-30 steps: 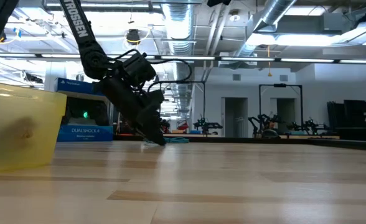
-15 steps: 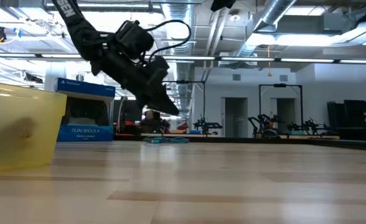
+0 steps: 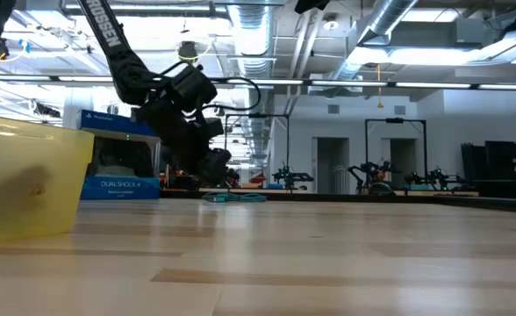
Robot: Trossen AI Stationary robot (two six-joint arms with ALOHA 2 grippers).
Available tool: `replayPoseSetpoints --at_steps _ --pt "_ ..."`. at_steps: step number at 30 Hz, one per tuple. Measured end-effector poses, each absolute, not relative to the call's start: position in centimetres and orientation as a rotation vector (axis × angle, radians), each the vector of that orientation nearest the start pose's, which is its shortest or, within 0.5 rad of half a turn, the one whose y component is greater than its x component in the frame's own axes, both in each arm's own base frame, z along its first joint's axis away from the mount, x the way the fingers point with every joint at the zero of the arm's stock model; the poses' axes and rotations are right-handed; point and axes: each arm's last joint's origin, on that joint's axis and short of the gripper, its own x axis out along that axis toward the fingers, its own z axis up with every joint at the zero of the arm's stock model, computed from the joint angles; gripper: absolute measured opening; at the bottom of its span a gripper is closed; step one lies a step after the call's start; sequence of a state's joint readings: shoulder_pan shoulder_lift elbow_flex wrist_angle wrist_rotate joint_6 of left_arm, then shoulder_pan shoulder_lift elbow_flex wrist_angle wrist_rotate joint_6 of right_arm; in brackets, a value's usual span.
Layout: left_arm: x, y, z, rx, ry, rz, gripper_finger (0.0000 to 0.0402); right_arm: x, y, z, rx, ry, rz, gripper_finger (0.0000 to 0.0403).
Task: Pick and place USB-C Cables
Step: Put the blue charger cable into the yellow bin
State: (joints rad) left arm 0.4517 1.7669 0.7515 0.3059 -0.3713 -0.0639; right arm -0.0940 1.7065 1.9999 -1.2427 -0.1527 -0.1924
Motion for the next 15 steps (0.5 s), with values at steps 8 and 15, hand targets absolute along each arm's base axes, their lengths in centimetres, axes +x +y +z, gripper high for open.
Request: replayPoseSetpoints --at_steps 8,15 --pt "29.5 16.4 11.1 -0.122 0.788 0.801 0.0 32.8 -2.7 41.5 -0.063 0.931 0.145 0.0254" --pt "30.7 16.4 9.7 -0.188 0.826 0.658 0.0 32.8 -2.5 41.5 -0.056 0.931 0.145 0.0254"
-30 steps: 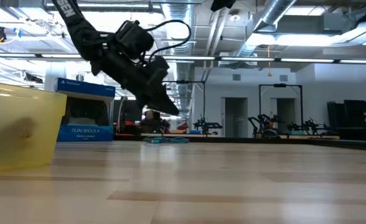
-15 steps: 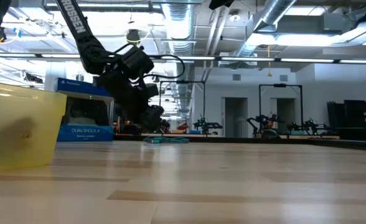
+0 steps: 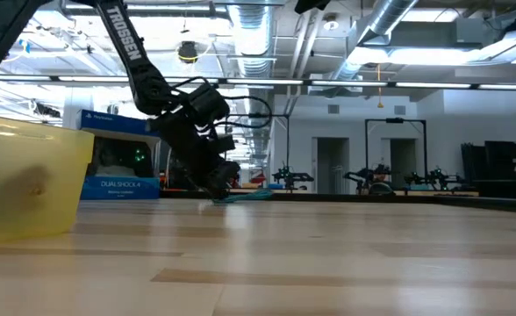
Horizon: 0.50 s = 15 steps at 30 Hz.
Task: Pick and place USB-C Cables
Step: Put the blue charger cable into the yellow bin
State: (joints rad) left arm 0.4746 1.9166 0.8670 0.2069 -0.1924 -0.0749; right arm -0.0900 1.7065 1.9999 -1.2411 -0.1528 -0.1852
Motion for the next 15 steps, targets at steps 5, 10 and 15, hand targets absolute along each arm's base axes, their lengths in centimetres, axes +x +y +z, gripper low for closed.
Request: replayPoseSetpoints --at_steps 5,10,15 --pt "31.8 14.1 9.7 -0.185 0.833 0.481 0.0 32.8 -2.3 41.5 -0.057 0.932 0.15 0.0254" --pt "32.9 10.5 9.6 -0.211 0.853 0.272 0.0 32.8 -2.4 41.4 -0.035 0.942 0.139 0.0254" --pt "33.8 6.4 9.5 -0.245 0.87 0.113 0.0 32.9 -2.3 40.1 0.015 0.995 0.12 0.0254"
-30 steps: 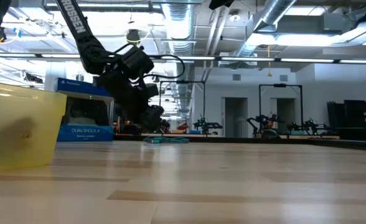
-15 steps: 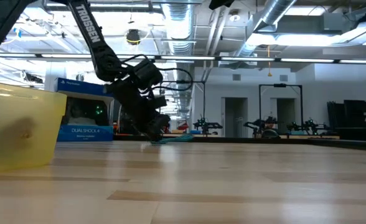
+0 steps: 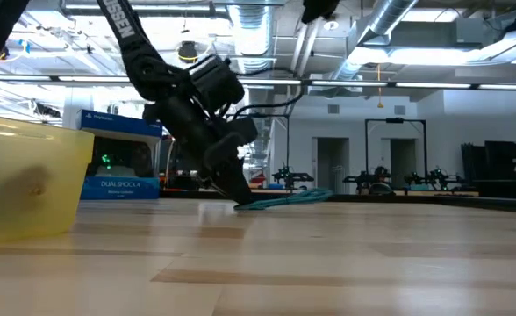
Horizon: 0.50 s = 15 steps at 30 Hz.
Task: Pick and place USB-C Cables
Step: Put the blue charger cable into the yellow bin
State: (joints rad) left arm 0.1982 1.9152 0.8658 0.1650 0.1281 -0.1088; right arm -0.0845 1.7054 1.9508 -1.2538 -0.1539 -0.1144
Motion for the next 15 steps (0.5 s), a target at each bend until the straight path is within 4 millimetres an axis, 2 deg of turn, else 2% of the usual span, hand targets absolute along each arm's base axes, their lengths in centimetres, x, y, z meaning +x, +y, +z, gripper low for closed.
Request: replayPoseSetpoints --at_steps 3,7,10,15 --pt "34.2 4.0 9.4 -0.232 0.879 0.049 0.0 33.0 -2.1 39.0 0.066 1.04 0.102 0.0254" --pt "34.4 1.8 9.4 -0.225 0.881 0.005 0.0 33.2 -1.0 36.5 0.137 1.144 0.084 0.0254" --pt "34.5 0.7 9.4 -0.23 0.873 -0.015 0.0 33.1 0.8 34.3 0.196 1.228 0.068 0.0254" --pt "34.6 -0.7 9.5 -0.229 0.864 -0.069 0.0 32.9 4.9 30.0 0.21 1.321 0.066 0.0254"
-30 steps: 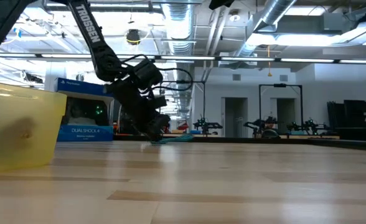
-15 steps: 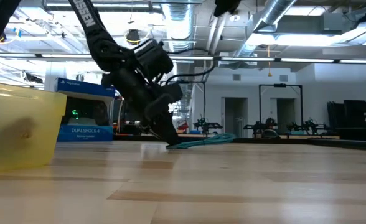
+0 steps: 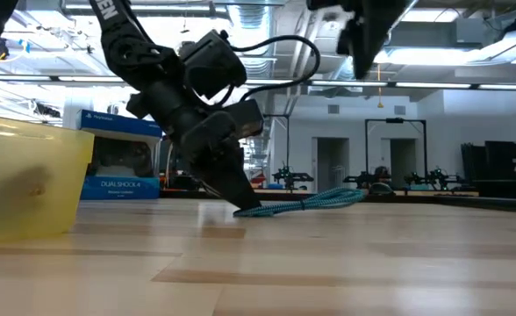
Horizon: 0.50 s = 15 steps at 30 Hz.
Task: Pick and place USB-C Cables
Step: Put the blue charger cable into the yellow bin
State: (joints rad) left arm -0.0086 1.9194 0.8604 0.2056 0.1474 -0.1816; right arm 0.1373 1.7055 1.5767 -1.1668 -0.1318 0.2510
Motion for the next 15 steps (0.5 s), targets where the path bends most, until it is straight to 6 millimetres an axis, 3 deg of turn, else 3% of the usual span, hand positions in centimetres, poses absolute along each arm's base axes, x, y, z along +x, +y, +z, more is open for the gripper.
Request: replayPoseSetpoints --at_steps 8,15 --pt "34.6 -1.7 9.7 -0.232 0.861 -0.112 0.0004 31.7 10.3 25.8 0.209 1.302 -0.09 0.0254" --pt "34.6 -2.5 10.5 -0.245 0.822 -0.206 0.0084 30.3 13.7 24.1 0.156 1.265 -0.105 0.0254"
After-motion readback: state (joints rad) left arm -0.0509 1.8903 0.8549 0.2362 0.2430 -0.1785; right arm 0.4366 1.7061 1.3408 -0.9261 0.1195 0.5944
